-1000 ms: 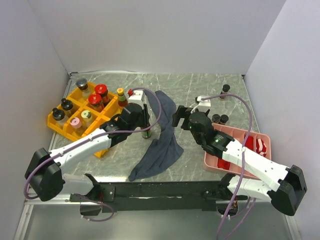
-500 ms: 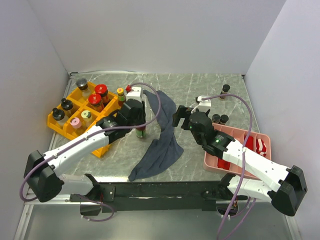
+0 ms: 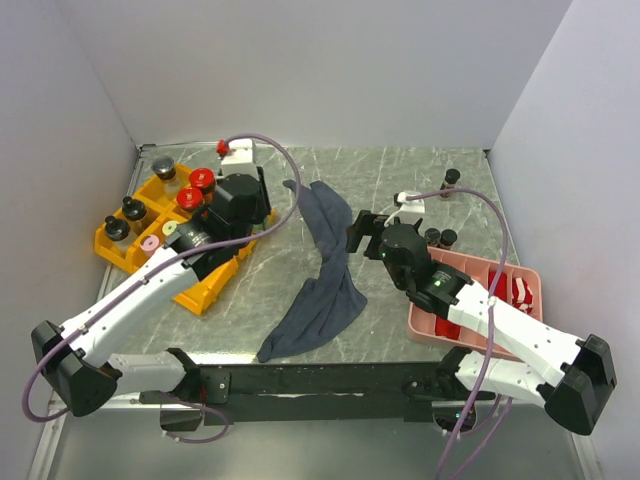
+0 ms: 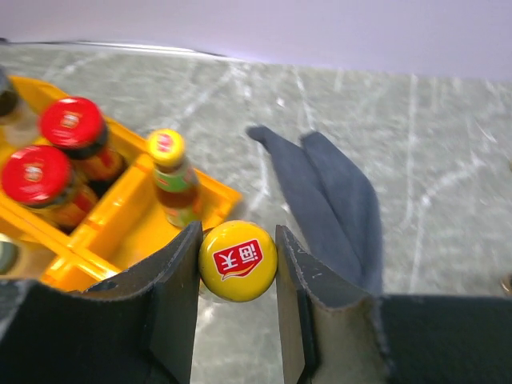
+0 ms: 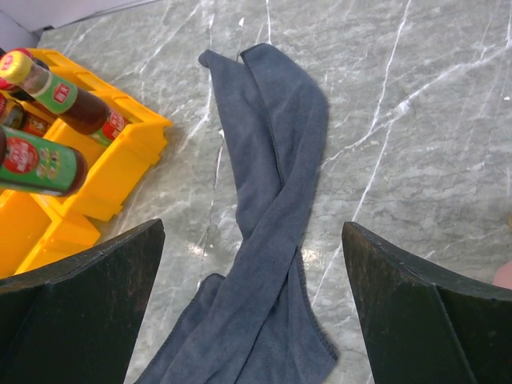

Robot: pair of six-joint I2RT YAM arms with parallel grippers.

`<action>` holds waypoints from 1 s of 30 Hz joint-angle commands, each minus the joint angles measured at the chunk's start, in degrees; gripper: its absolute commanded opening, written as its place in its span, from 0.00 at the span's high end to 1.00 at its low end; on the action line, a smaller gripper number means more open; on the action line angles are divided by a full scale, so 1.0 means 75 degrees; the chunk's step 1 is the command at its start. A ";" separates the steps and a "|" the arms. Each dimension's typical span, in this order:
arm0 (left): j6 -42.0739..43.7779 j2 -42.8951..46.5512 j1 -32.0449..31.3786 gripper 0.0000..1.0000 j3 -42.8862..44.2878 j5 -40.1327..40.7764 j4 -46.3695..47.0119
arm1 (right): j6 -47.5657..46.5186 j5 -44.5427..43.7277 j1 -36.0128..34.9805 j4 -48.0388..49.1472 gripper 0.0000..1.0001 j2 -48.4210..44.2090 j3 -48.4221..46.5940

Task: Organize the condiment bottles
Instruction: Place the bottle in the storage box.

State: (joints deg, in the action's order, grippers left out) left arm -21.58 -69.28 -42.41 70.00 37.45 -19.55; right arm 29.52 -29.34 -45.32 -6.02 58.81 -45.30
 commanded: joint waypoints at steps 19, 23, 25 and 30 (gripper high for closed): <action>0.0171 0.0542 0.2889 0.99 -0.0977 -0.1009 0.3016 | -0.0057 -0.0224 0.0031 0.0276 0.00 -0.0563 0.0157; 0.0159 0.0354 0.3065 0.99 -0.1118 -0.1185 0.3321 | -0.0057 -0.0248 0.0019 0.0264 0.00 -0.0528 0.0145; 0.0182 0.0249 0.3112 0.99 -0.1130 -0.1232 0.3392 | -0.0068 -0.0248 0.0031 0.0252 0.00 -0.0517 0.0122; 0.0159 0.0073 0.3229 0.99 -0.1165 -0.1407 0.3696 | -0.0080 -0.0295 0.0031 0.0264 0.00 -0.0517 0.0157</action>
State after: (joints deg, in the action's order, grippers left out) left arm -20.38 -69.10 -18.79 60.10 28.64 -3.92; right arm 29.10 -29.56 -45.32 -5.98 55.99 -44.56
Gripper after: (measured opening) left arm 0.407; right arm 0.999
